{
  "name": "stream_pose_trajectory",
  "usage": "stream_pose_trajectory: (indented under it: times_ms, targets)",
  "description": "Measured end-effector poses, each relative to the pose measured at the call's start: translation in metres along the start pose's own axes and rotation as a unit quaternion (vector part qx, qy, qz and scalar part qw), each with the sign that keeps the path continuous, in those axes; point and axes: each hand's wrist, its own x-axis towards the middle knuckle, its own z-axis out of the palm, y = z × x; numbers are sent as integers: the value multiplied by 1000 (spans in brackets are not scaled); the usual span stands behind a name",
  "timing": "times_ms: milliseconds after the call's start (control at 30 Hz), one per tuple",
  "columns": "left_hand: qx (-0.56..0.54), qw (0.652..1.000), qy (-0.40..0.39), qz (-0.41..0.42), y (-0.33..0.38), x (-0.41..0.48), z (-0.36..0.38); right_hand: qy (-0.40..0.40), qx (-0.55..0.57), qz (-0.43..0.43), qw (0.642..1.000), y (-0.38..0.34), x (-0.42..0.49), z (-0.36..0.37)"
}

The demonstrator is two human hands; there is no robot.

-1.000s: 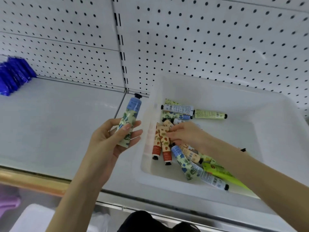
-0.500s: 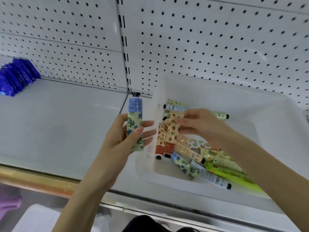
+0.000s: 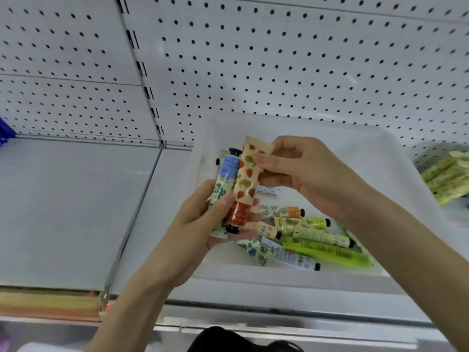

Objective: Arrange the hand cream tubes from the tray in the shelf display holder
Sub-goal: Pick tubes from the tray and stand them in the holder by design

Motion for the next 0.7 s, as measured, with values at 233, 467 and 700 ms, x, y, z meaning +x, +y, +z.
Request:
stream_pose_trajectory:
  times_ms: [233,467,700]
  targets:
    - [28,999,14,-13,-6,8,9,-6,-19,-9,1000,11,1,-9]
    - [-12,998,47,-29,-9,15,5,-4,-231,26,973,48,27,-60]
    - [-56,994,82,-48,-10,18,3,-56,-440,73,893,115,58,-94]
